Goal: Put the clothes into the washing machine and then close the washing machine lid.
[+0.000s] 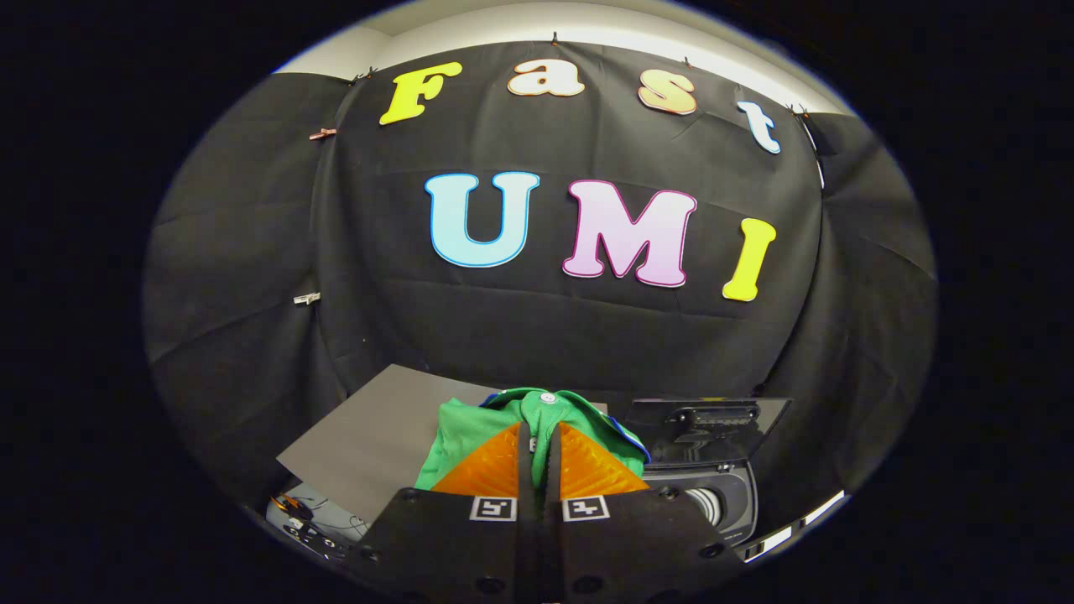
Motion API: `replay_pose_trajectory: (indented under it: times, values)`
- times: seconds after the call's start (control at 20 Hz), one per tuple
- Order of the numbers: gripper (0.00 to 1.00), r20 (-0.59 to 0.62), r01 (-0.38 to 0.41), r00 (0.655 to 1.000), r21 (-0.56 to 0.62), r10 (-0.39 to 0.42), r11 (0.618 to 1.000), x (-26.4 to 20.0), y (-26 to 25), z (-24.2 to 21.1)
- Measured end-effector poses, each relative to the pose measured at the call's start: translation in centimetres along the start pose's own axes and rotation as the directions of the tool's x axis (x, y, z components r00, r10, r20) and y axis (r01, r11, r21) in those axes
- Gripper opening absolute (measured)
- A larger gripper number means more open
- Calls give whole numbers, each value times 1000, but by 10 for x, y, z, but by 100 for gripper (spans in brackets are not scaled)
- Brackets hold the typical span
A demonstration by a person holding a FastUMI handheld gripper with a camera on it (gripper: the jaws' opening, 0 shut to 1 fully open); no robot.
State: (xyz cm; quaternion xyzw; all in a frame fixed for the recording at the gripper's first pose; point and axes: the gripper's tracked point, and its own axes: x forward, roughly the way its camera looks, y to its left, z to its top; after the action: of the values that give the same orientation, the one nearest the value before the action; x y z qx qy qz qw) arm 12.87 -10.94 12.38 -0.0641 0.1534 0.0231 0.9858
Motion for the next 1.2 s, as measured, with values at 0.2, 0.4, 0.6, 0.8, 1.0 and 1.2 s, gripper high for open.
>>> replay_pose_trajectory:
  times: [0.2, 0.4, 0.6, 0.8, 1.0, 1.2]
  values:
    - [5, 25, 10, 1000, -6, -10, 1000, -7, -43, 2]
    - [5, 25, 57, 998, -65, -55, 996, -7, -91, -2]
    - [5, 24, 98, 995, -104, -96, 990, -2, -131, -2]
    - [5, 17, 118, 993, -74, -117, 990, 6, -168, -9]
    - [5, 8, 142, 990, -37, -141, 989, 16, -205, -20]
    - [5, -12, 193, 981, -28, -194, 981, 32, -243, -38]
